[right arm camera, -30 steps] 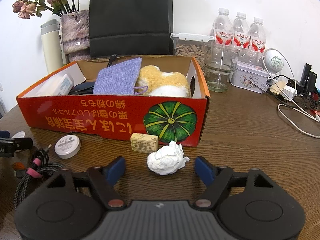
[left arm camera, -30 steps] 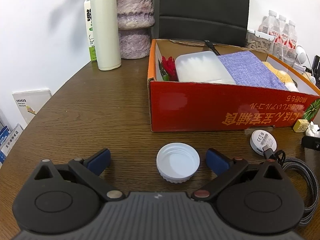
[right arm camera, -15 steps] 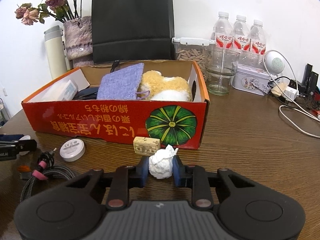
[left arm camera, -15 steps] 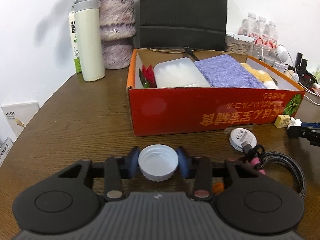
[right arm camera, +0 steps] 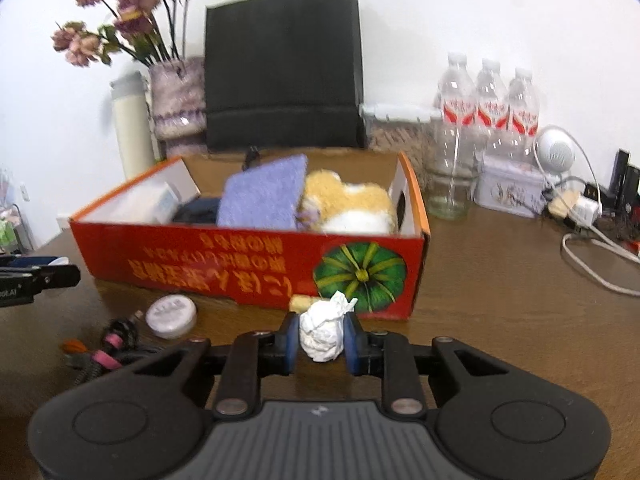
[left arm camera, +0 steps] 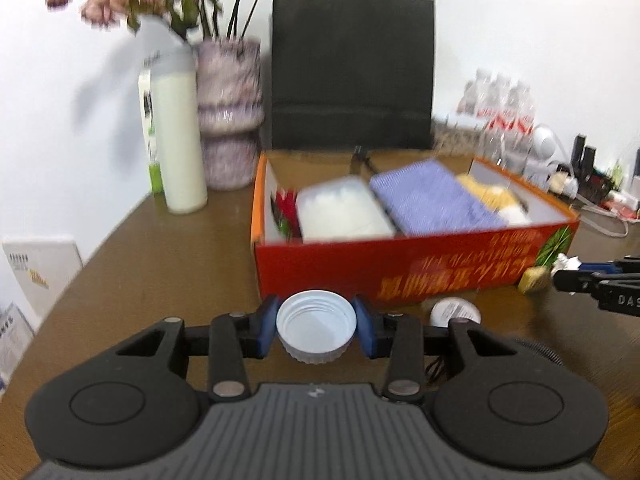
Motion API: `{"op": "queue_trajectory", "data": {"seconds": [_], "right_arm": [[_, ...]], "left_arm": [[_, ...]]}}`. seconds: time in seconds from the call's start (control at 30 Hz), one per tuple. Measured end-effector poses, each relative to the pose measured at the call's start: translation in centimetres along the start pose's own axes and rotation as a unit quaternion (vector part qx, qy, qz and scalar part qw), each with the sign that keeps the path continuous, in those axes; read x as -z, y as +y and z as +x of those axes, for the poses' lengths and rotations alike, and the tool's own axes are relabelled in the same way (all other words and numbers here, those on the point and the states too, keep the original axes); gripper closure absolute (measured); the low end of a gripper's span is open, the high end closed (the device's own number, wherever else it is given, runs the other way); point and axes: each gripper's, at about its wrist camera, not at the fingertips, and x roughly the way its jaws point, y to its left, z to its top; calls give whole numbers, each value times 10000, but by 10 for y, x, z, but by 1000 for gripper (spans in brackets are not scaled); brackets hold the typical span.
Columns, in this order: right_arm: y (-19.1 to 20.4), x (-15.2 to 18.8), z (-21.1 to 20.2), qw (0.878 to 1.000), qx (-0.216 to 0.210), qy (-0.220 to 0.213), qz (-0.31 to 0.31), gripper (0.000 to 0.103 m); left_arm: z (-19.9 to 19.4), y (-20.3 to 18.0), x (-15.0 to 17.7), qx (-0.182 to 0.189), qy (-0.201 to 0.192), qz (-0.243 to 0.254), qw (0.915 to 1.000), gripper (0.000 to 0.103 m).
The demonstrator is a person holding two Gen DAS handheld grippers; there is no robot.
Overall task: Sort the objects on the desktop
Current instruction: 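Carry the cap in the left gripper while the right carries the tissue over the box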
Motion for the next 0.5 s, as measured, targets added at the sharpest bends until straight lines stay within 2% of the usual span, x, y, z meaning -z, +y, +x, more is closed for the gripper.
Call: {"op": "queue_trajectory", "data": {"seconds": [0.23, 0.37, 0.5], "right_arm": [[9, -23, -16, 9985, -182, -516, -45, 81], [14, -40, -13, 9967, -229, -780, -79, 81], [15, -55, 6, 9962, -212, -843, -47, 81]], "left_arm": [[-11, -16, -25, 188, -533, 56, 9984, 63], [0, -29, -41, 248, -779, 112, 9966, 63], [18, -44, -54, 329, -950, 177, 9948, 63]]}}
